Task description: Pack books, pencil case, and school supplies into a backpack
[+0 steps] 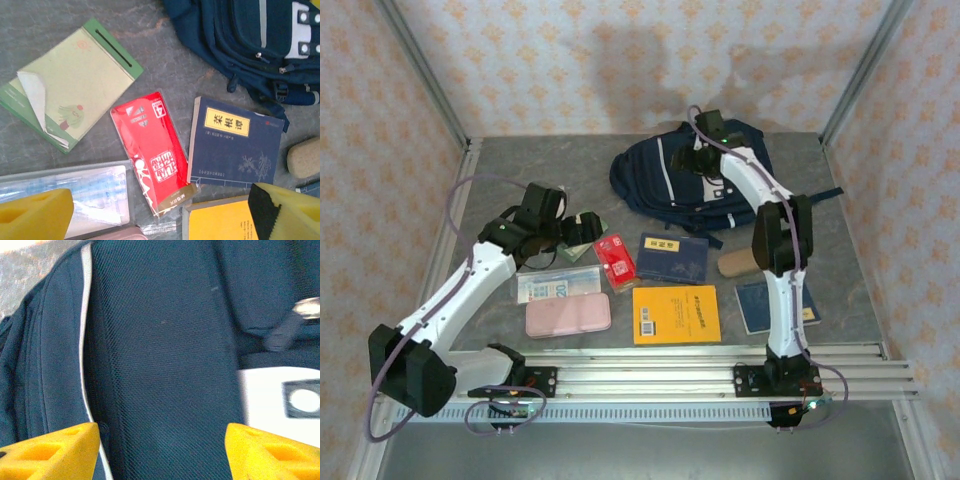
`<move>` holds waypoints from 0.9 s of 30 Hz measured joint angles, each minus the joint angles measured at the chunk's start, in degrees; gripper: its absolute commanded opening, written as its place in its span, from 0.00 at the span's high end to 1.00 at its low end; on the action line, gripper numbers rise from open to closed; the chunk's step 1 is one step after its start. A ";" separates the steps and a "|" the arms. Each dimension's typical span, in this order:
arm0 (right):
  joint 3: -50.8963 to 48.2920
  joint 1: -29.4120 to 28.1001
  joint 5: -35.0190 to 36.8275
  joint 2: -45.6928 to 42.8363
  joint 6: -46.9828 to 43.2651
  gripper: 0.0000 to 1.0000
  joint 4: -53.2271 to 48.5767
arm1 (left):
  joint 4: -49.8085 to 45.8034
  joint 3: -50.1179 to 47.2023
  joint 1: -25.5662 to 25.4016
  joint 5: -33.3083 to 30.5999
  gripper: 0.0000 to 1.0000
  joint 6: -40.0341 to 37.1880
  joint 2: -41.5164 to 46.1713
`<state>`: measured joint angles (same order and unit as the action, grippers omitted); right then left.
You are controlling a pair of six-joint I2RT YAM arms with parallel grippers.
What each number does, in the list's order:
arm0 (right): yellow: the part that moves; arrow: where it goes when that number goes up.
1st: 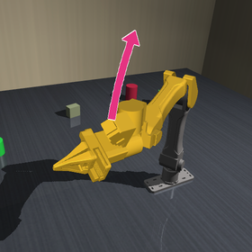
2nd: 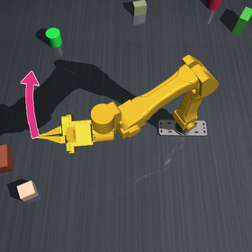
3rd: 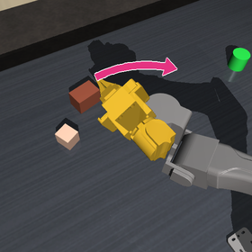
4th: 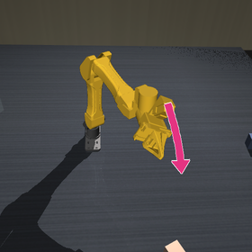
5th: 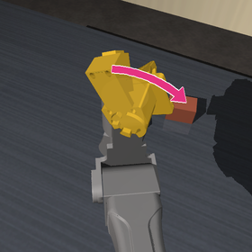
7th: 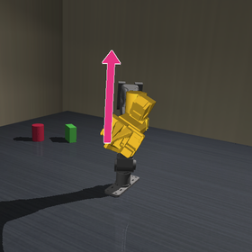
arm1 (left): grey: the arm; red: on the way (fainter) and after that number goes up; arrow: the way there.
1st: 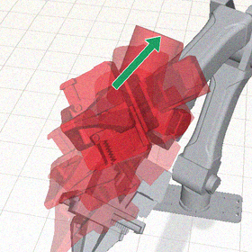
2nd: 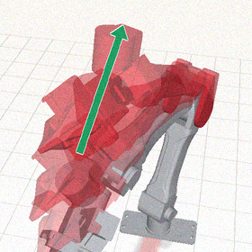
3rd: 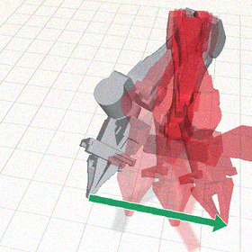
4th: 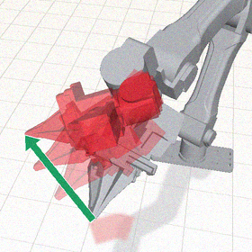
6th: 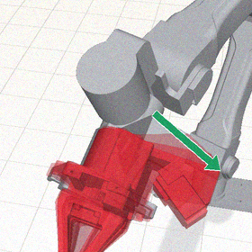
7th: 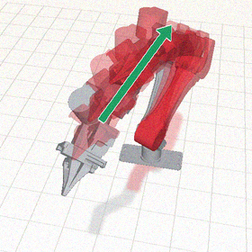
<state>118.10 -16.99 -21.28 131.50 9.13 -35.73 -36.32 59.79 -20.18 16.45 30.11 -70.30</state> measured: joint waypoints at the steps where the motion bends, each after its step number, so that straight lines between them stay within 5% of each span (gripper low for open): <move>1: 1.16 -0.22 -2.05 1.53 -0.20 0.36 -0.37 | 0.15 -0.02 0.00 0.57 0.12 -0.15 -0.35; 8: 4.55 -1.33 -11.54 6.84 -0.31 0.53 -0.66 | 1.11 -0.09 0.00 2.73 0.15 -1.66 -1.11; 15: 9.94 -1.75 -12.72 10.54 -2.14 1.00 -2.67 | 1.25 -0.11 0.00 3.74 0.17 -2.10 -2.10; 27: 11.32 -2.10 -10.03 5.68 -3.34 1.00 -5.99 | 1.16 -0.11 0.00 3.54 0.16 -3.17 -1.92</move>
<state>129.43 -19.09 -31.31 137.19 5.78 -41.71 -35.16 59.68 -20.18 19.99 26.94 -72.23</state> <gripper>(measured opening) 0.043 0.834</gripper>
